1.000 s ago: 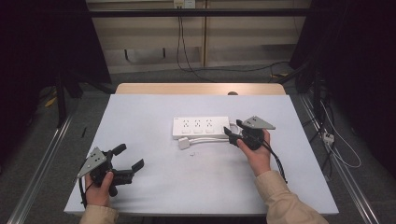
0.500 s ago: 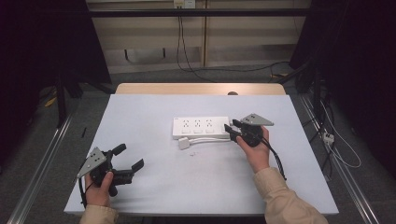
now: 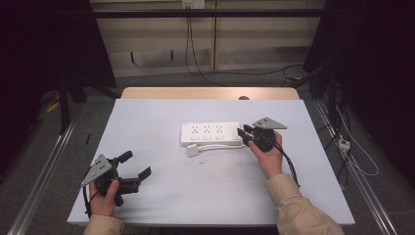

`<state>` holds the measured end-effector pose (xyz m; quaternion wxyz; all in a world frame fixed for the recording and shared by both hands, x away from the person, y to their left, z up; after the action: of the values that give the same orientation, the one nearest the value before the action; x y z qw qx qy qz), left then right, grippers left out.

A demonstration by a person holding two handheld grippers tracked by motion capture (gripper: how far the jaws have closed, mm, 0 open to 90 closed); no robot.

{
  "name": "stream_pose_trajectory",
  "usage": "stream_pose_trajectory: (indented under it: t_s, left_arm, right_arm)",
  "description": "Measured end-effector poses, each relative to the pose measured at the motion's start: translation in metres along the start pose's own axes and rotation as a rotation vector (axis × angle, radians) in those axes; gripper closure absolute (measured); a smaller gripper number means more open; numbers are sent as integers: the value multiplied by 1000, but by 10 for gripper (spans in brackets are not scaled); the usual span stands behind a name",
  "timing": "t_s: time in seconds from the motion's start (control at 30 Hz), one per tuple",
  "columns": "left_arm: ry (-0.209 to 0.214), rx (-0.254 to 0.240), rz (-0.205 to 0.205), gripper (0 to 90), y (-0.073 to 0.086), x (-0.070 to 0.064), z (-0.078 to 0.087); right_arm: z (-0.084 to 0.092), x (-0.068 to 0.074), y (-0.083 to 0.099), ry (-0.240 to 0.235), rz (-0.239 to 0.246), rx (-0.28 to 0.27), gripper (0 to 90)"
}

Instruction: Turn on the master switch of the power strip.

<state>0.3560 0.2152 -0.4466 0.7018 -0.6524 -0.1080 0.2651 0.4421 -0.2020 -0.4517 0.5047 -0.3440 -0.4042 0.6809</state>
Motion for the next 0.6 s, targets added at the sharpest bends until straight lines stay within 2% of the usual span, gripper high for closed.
stream_pose_trajectory:
  t_s: [0.3, 0.6]
  left_arm:
    - [1, 2, 0, 27, 0, 0, -1]
    - [5, 6, -3, 27, 0, 0, -2]
  right_arm:
    - [-4, -3, 2, 4, -23, 16, 750]
    - [-9, -1, 5, -4, -9, 42, 808]
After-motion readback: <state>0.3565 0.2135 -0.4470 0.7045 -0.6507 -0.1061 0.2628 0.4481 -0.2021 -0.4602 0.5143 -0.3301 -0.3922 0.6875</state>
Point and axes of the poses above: each handheld gripper's, and its own axes: z roughly backward along the jaws, y roughly out of its underside, x roughly to its left, the point moved 4 cm from there along -z, roughly forward along the jaws, and after that the axes turned 12 degrees about y, right-handed, at the moved point
